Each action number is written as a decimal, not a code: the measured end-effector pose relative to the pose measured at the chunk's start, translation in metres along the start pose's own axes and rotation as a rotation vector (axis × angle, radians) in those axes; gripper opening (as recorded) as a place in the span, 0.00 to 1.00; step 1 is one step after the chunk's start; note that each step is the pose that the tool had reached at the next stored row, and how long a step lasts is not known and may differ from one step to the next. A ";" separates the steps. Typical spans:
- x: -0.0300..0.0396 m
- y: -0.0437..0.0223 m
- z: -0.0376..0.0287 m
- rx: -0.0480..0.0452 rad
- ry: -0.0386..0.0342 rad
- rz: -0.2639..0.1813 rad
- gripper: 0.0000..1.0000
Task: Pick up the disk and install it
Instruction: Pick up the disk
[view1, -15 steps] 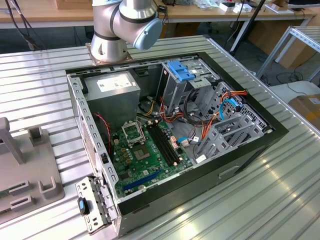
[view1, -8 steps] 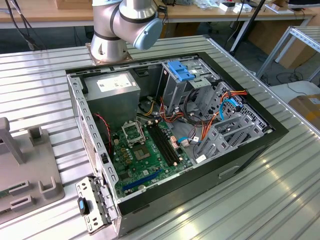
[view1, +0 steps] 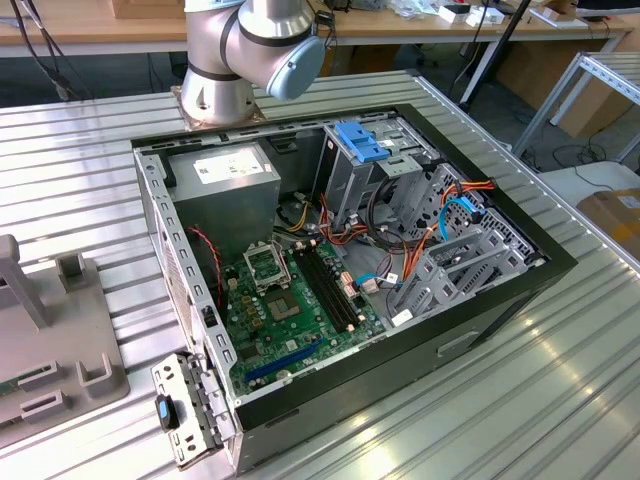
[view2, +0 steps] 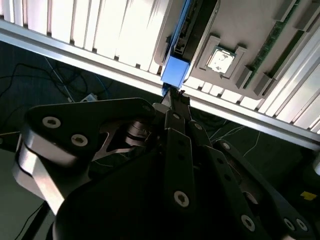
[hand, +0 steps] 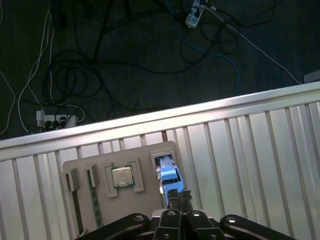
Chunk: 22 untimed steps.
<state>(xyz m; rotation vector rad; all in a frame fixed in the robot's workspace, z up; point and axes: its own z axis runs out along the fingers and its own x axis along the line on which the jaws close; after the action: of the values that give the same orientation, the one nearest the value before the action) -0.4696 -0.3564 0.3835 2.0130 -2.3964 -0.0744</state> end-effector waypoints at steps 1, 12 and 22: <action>0.0000 0.0000 0.0000 -0.0003 0.0008 -0.018 0.11; 0.0003 0.0011 0.0041 0.0536 -0.0066 -0.062 0.11; 0.0004 0.0011 0.0075 0.0532 -0.0063 -0.089 0.11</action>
<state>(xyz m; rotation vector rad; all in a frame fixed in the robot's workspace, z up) -0.4711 -0.3564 0.3761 2.1454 -2.3360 -0.0179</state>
